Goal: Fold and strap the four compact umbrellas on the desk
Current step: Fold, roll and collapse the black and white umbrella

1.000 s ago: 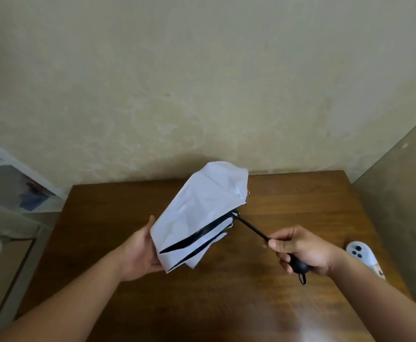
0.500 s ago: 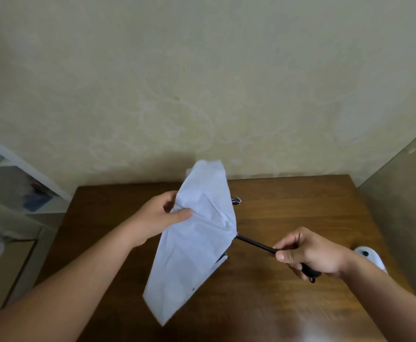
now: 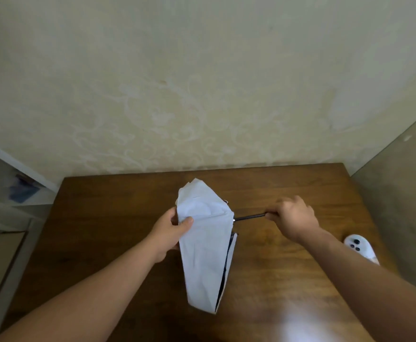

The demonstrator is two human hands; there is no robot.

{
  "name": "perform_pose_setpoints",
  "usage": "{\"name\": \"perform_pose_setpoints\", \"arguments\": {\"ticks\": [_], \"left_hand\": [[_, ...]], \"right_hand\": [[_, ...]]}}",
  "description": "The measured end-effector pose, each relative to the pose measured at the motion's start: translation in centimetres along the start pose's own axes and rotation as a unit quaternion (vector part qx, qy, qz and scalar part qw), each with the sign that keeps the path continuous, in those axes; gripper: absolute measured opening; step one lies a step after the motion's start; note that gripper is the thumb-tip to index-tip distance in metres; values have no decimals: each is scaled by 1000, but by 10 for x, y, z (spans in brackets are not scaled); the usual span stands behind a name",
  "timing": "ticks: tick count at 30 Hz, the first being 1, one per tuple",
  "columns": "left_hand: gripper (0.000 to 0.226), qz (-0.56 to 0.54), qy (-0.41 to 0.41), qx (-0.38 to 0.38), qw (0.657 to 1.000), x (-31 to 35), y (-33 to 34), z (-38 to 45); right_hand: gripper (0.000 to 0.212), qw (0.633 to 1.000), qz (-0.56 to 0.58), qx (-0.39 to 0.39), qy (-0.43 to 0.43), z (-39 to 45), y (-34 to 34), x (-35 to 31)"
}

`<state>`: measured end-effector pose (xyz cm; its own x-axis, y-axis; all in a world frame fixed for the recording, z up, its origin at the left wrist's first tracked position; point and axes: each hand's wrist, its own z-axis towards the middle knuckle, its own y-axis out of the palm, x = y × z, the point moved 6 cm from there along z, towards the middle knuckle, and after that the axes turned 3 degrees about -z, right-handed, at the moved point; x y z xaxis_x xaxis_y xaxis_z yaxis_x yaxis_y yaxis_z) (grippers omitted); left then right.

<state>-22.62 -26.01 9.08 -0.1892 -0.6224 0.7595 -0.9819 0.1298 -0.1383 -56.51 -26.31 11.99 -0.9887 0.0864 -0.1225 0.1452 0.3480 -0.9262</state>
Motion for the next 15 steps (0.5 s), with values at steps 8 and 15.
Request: {"name": "perform_pose_setpoints", "arguments": {"ticks": [8,15], "left_hand": [[94,35,5,39,999,-9,20,20],[46,184,12,74,980,-49,13,6]], "right_hand": [[21,993,93,22,74,39,59,2],[55,987,115,35,103,12,97,1]]}}
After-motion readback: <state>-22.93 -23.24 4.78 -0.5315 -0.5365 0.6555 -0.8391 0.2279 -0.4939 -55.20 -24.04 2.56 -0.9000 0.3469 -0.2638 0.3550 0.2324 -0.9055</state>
